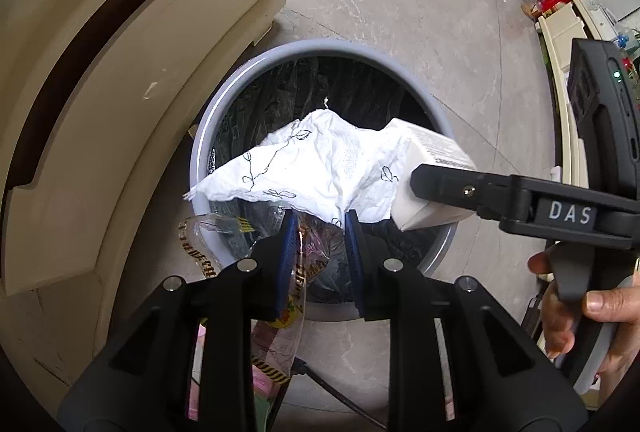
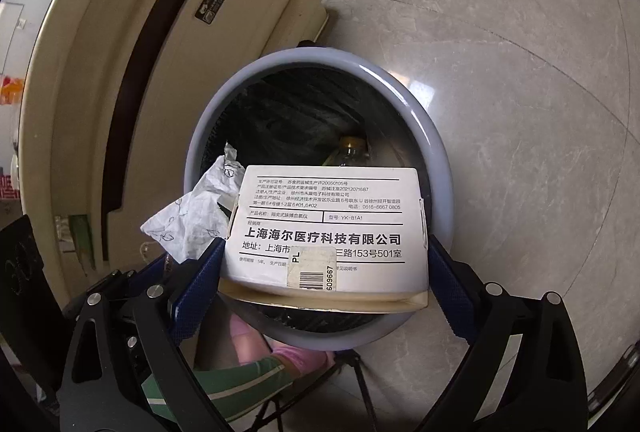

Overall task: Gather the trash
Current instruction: 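Open the left gripper to drop the highlighter and tissue while the right releases the box, then return both grippers from the bin to the table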

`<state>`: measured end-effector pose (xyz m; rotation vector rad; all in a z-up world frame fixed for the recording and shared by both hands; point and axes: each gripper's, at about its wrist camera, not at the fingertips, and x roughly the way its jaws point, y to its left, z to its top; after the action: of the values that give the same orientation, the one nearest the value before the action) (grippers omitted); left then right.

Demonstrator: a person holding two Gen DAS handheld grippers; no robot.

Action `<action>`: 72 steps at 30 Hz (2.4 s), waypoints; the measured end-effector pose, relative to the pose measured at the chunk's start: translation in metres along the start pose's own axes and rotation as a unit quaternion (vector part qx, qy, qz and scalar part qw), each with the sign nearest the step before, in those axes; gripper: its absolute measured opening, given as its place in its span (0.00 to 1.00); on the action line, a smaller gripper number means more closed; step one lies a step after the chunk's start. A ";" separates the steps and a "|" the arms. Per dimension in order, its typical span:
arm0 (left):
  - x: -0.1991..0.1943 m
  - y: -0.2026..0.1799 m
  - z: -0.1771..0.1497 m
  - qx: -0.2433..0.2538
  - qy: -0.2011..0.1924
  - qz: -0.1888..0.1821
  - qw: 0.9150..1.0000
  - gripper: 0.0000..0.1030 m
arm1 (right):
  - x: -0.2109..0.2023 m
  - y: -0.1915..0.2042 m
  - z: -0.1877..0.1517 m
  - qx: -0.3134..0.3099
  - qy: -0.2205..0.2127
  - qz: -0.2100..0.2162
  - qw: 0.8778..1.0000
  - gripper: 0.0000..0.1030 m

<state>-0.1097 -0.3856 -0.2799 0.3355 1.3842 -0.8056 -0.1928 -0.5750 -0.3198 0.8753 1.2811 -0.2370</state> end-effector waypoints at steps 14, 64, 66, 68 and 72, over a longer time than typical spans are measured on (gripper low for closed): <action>-0.011 0.002 0.006 -0.003 -0.018 0.000 1.000 0.29 | -0.006 0.005 0.004 -0.003 -0.008 0.001 1.000 0.92; -0.050 0.025 0.004 -0.028 -0.060 0.013 0.998 0.54 | -0.027 0.042 0.014 -0.018 -0.027 0.029 0.999 0.94; -0.060 0.025 0.006 -0.028 -0.069 0.013 0.997 0.54 | -0.034 0.047 0.015 -0.026 -0.033 0.026 0.999 0.94; -0.073 0.026 0.008 -0.030 -0.082 0.015 0.996 0.54 | -0.044 0.053 0.015 -0.034 -0.042 0.025 0.998 0.94; -0.101 0.033 0.011 -0.035 -0.105 0.021 0.994 0.54 | -0.069 0.072 0.018 -0.054 -0.064 0.026 0.996 0.94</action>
<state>-0.0775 -0.3390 -0.1892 0.2181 1.2019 -0.7345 -0.1579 -0.5600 -0.2262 0.7872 1.1405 -0.1780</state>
